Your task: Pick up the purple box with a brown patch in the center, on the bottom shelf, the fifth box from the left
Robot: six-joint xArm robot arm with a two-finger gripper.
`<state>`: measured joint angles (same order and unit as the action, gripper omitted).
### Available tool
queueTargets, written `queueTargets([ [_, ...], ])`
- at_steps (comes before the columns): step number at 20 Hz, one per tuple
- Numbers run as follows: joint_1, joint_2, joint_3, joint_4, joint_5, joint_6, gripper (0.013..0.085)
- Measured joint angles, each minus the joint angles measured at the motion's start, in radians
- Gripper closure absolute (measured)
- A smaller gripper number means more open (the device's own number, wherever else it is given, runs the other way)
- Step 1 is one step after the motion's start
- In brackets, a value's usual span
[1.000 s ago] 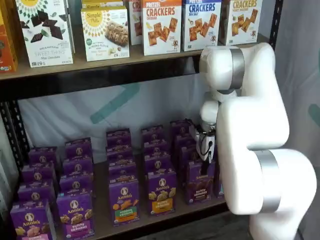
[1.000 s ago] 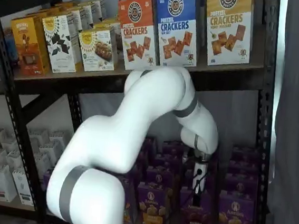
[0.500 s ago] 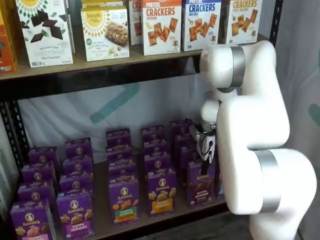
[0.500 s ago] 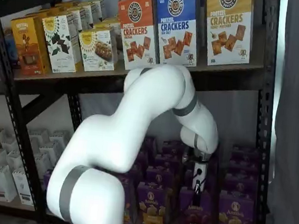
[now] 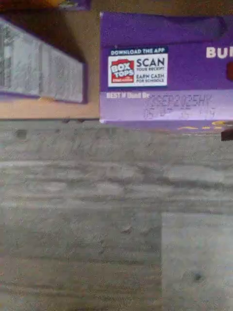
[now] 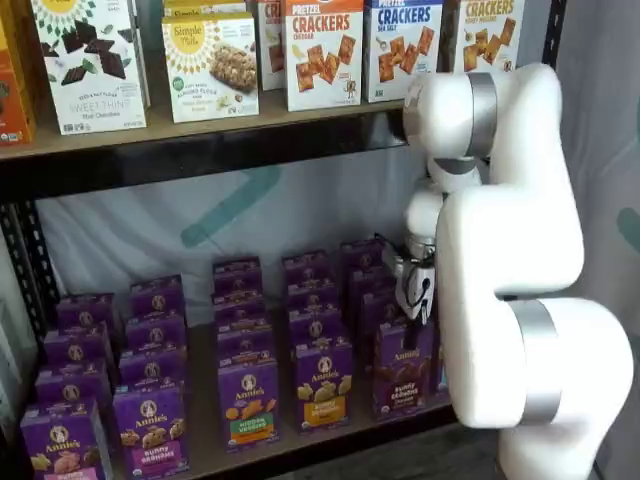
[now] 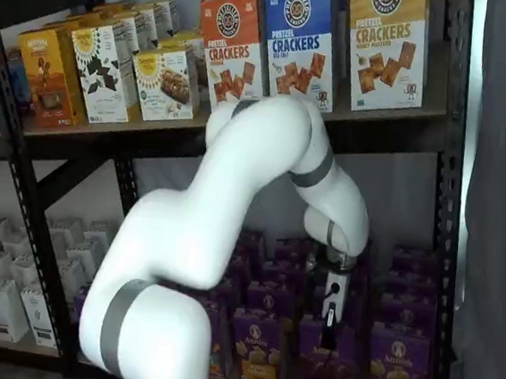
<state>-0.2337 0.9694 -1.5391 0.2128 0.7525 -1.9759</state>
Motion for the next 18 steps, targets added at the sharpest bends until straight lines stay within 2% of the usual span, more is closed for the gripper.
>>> queueTargets([
  [2,-0.006,-0.038,0.042,0.047,0.033,-0.046,0.061],
  [4,-0.007,-0.078,0.098,0.078,0.032,-0.076,0.061],
  [10,0.005,-0.22,0.314,0.138,-0.057,-0.126,0.061],
  [12,0.015,-0.283,0.409,0.19,-0.109,-0.166,0.061],
  [13,0.021,-0.311,0.45,0.227,-0.138,-0.195,0.061],
  [17,0.054,-0.425,0.61,0.443,-0.221,-0.361,0.061],
  [18,0.064,-0.45,0.643,0.481,-0.235,-0.386,0.061],
])
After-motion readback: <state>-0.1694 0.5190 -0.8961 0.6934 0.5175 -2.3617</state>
